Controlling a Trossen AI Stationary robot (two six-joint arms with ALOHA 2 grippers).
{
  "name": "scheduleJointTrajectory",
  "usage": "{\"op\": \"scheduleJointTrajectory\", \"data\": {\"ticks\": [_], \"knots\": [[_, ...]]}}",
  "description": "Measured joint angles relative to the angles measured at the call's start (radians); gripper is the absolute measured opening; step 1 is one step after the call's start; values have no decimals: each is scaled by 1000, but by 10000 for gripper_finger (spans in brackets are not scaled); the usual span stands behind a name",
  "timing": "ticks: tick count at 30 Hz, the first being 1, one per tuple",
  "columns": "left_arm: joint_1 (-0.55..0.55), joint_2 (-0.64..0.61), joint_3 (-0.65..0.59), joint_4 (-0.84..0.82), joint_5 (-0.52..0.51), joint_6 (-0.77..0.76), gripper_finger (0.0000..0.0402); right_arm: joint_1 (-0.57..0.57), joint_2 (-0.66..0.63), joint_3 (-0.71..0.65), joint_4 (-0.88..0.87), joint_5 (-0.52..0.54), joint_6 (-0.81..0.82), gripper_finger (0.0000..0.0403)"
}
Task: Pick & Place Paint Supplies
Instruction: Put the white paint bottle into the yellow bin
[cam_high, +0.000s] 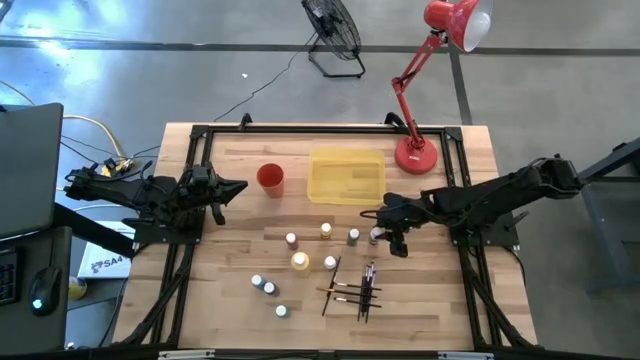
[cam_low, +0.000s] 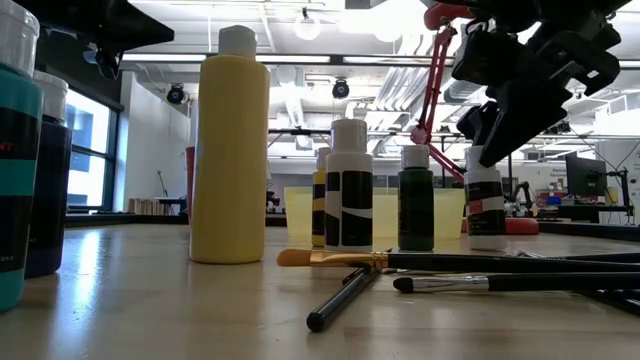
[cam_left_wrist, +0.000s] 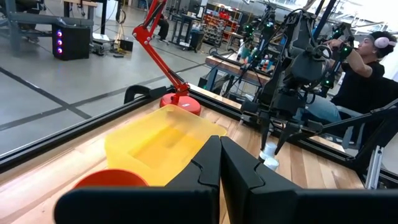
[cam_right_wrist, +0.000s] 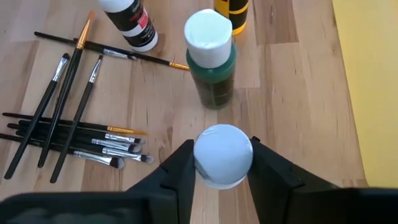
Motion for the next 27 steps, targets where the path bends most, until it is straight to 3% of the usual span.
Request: {"op": "scheduleJointTrajectory", "data": {"ticks": [12, 27], "knots": [[0, 0, 0, 0, 0, 0, 0, 0, -11, 48, -41, 18, 36, 110], [0, 0, 0, -1, 0, 0, 0, -46, -11, 440, -380, 87, 31, 110]]}}
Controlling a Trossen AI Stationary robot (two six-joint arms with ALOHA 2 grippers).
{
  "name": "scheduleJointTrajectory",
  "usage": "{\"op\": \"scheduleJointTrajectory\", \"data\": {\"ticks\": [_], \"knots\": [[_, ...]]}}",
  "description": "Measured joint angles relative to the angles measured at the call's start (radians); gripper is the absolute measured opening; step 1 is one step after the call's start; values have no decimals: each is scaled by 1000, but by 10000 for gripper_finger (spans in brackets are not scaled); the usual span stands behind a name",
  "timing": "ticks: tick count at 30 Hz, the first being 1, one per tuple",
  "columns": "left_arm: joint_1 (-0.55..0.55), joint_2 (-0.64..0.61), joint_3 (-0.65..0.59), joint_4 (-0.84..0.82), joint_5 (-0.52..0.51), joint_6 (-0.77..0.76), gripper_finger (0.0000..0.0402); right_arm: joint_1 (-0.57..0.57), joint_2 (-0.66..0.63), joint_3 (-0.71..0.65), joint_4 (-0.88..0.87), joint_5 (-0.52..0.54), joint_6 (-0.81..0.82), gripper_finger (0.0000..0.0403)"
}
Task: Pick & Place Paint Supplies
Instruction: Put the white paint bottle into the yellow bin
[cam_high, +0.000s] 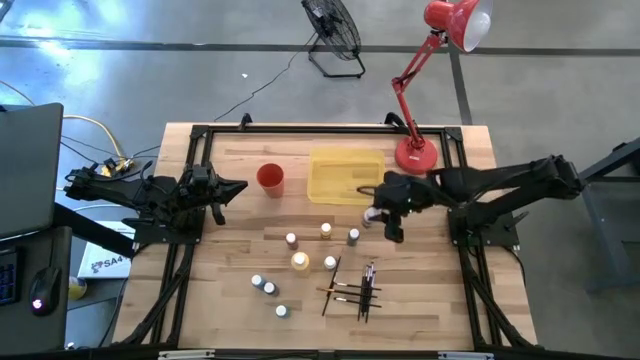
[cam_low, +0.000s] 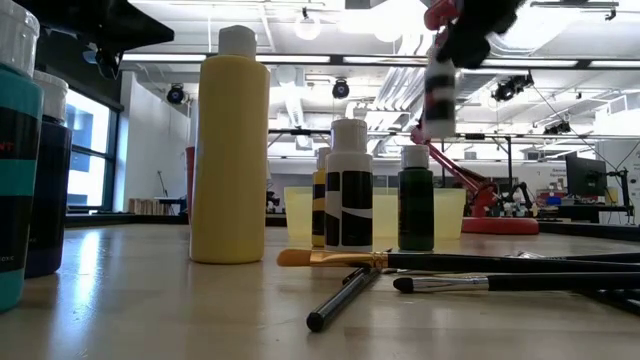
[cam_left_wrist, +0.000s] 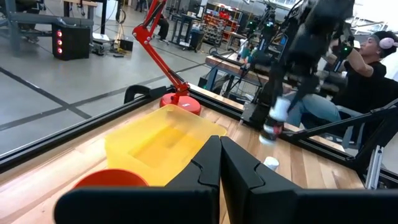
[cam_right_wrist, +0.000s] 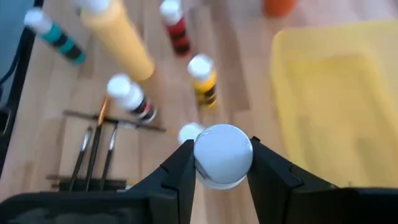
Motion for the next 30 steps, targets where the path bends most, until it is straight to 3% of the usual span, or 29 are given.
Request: {"op": "scheduleJointTrajectory", "data": {"ticks": [6, 15, 30], "knots": [[0, 0, 0, 0, 0, 0, 0, -82, 0, 123, -50, 41, -8, 110], [0, 0, 0, 0, 0, 0, 0, -285, 15, 143, -36, 45, 2, 110], [0, 0, 0, -29, 0, 6, 0, -501, 224, 143, 55, 27, 95, 111]]}}
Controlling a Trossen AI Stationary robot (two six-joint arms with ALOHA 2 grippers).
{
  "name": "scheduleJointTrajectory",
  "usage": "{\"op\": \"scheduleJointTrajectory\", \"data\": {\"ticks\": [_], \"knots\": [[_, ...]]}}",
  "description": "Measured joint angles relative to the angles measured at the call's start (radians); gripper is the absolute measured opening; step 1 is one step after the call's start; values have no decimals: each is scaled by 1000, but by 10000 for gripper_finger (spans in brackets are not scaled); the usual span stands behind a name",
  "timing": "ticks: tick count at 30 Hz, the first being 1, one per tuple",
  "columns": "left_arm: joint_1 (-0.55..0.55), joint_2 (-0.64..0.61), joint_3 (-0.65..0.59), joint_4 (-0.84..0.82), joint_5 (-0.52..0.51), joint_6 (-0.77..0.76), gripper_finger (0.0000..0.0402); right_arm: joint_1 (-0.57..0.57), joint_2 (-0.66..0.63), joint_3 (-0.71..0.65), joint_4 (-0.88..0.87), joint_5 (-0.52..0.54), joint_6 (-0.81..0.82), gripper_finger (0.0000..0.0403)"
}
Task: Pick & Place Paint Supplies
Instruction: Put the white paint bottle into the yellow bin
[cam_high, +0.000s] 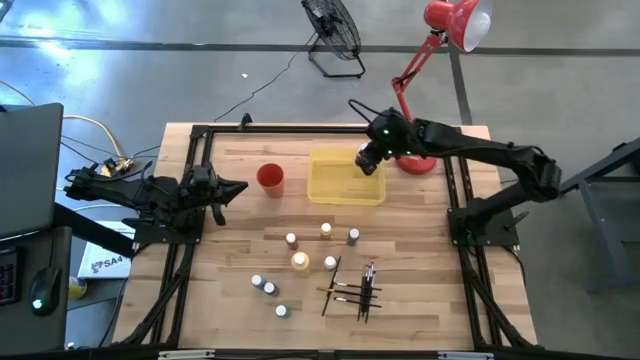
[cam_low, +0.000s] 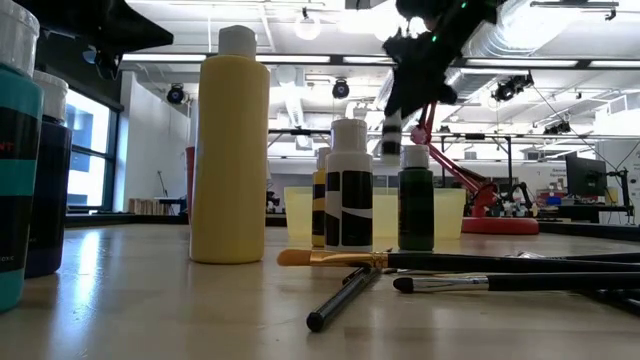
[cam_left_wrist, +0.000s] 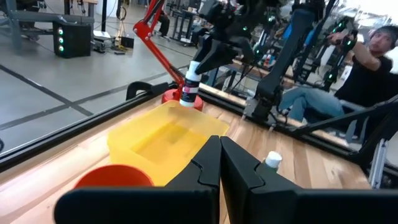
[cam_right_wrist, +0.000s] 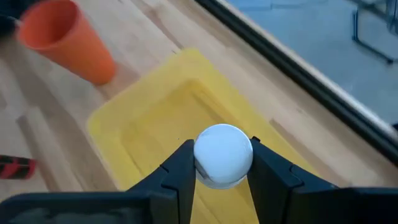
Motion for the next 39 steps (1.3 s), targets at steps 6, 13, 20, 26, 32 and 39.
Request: {"op": "scheduleJointTrajectory", "data": {"ticks": [6, 13, 20, 26, 32, 39], "knots": [[0, 0, 0, -1, -1, 21, 0, -42, 85, 0, 0, -22, 13, 111], [0, 0, 0, 0, -14, 21, 0, -100, 139, 0, 0, -17, 12, 111], [0, 0, 0, 0, -17, 21, 0, -149, 147, 0, 0, -27, 2, 111], [0, 0, 0, 0, -18, 21, 0, -164, 148, 0, -1, -70, -6, 111], [0, 0, 0, -12, -21, 21, 0, -155, 147, 0, -5, -73, -48, 111], [0, 0, 0, -36, -21, 21, 0, -136, 159, 0, 0, -44, -44, 111]]}}
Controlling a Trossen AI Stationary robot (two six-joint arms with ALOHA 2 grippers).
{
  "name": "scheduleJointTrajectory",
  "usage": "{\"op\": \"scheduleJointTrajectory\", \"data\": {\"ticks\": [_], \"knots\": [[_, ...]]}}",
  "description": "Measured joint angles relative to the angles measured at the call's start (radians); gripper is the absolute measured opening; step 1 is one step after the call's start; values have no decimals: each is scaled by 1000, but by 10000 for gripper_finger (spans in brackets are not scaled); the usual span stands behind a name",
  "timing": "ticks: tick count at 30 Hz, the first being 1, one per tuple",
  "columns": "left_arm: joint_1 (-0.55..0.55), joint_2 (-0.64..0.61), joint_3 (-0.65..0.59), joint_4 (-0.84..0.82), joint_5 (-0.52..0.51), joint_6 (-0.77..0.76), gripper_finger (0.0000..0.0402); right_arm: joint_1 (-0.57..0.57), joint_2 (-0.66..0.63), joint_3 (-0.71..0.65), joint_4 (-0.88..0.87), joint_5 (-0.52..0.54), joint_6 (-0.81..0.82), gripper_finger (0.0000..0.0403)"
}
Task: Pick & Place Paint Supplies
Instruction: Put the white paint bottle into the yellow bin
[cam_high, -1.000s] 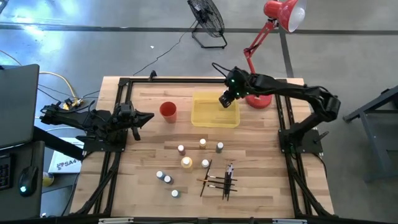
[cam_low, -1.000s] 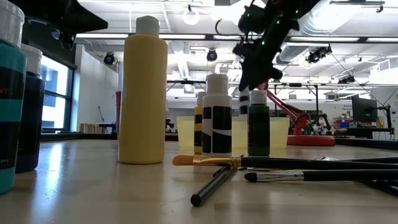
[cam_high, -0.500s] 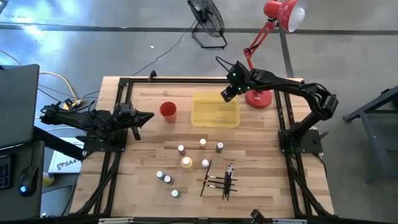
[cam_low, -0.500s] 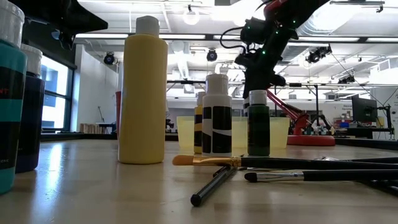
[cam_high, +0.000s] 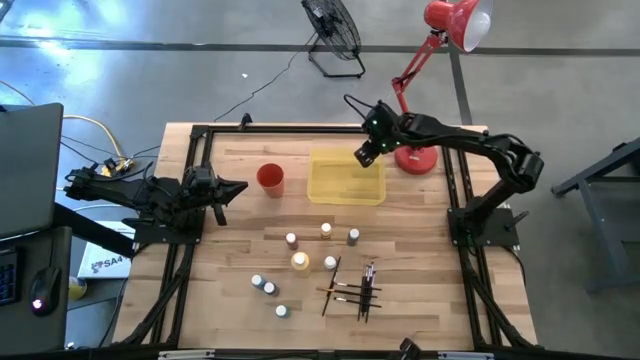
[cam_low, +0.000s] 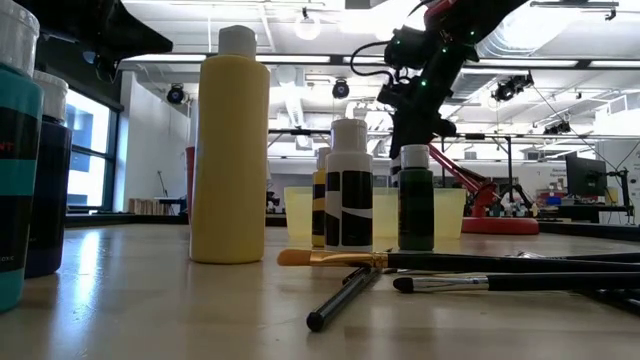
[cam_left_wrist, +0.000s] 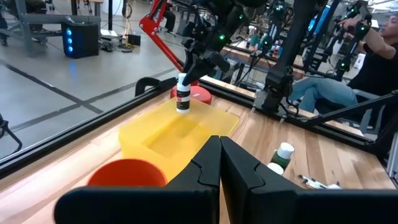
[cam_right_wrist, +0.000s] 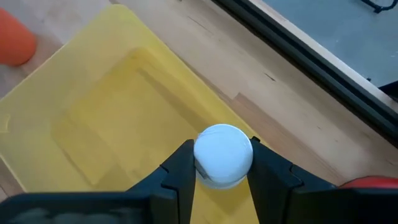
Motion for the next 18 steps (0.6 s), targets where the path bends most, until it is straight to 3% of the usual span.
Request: {"op": "scheduleJointTrajectory", "data": {"ticks": [18], "knots": [[0, 0, 0, -8, 1, 0, 0, 14, 101, -1, 56, -5, 0, 111]]}}
